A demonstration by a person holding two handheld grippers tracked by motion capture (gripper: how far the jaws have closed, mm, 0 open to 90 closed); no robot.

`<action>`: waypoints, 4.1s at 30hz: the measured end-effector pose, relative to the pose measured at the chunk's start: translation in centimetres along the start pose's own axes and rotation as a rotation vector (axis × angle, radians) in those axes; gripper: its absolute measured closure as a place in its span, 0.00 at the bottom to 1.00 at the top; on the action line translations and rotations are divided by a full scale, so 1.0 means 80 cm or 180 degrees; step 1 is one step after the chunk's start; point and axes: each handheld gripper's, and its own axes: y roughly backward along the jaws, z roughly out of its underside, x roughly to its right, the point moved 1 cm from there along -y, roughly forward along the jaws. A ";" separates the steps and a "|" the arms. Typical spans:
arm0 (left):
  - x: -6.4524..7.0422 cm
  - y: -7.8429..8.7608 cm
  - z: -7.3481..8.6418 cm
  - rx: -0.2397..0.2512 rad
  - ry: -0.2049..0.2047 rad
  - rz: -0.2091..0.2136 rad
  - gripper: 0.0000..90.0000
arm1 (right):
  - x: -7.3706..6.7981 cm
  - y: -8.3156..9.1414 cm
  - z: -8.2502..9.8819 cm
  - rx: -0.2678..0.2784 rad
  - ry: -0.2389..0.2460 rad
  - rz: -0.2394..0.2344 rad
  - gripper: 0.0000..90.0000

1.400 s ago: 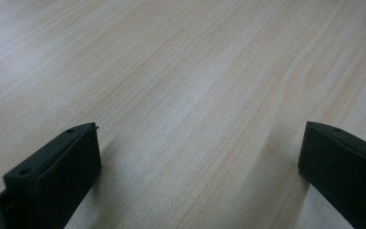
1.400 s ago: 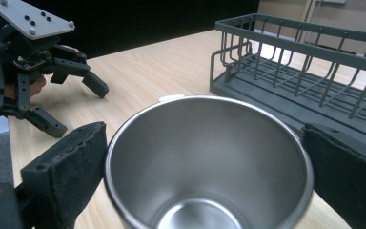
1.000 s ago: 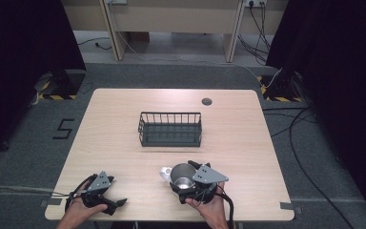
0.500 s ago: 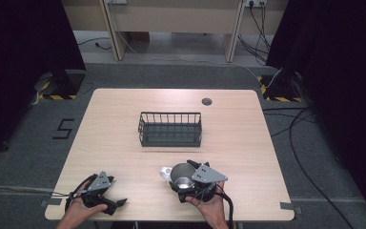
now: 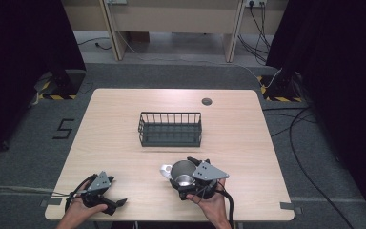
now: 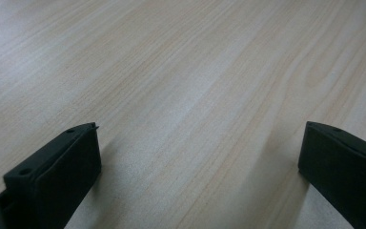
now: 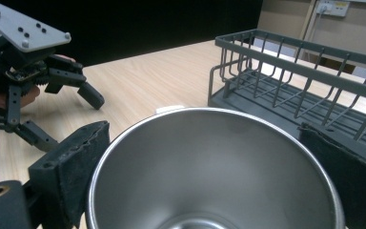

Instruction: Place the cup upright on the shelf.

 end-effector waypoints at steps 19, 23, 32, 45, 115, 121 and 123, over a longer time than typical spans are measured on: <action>0.000 0.000 0.000 0.0000 0.0000 -0.0001 0.00 | 0.013 -0.004 -0.030 0.0038 0.0027 -0.0158 0.07; 0.000 0.000 0.000 0.0000 0.0000 0.0000 0.00 | 0.019 -0.004 -0.039 0.0081 0.0001 -0.0166 0.07; 0.000 0.000 0.000 0.0001 0.0000 -0.0001 0.00 | 0.030 -0.005 -0.058 0.0105 -0.0008 -0.0144 0.07; 0.000 0.000 0.000 0.0000 0.0000 -0.0001 0.00 | 0.041 -0.015 -0.081 0.0104 -0.0015 -0.0198 0.07; 0.000 0.000 0.000 -0.0004 -0.0003 0.0009 0.00 | 0.177 -0.139 -0.167 -0.0078 -0.0119 0.0025 0.07; 0.000 0.000 0.000 -0.0006 -0.0001 0.0012 0.00 | 0.179 -0.144 -0.163 -0.0108 -0.0117 0.0036 0.07; 0.000 0.000 0.000 -0.0006 -0.0002 0.0011 0.00 | 0.180 -0.146 -0.161 -0.0126 -0.0114 0.0044 0.07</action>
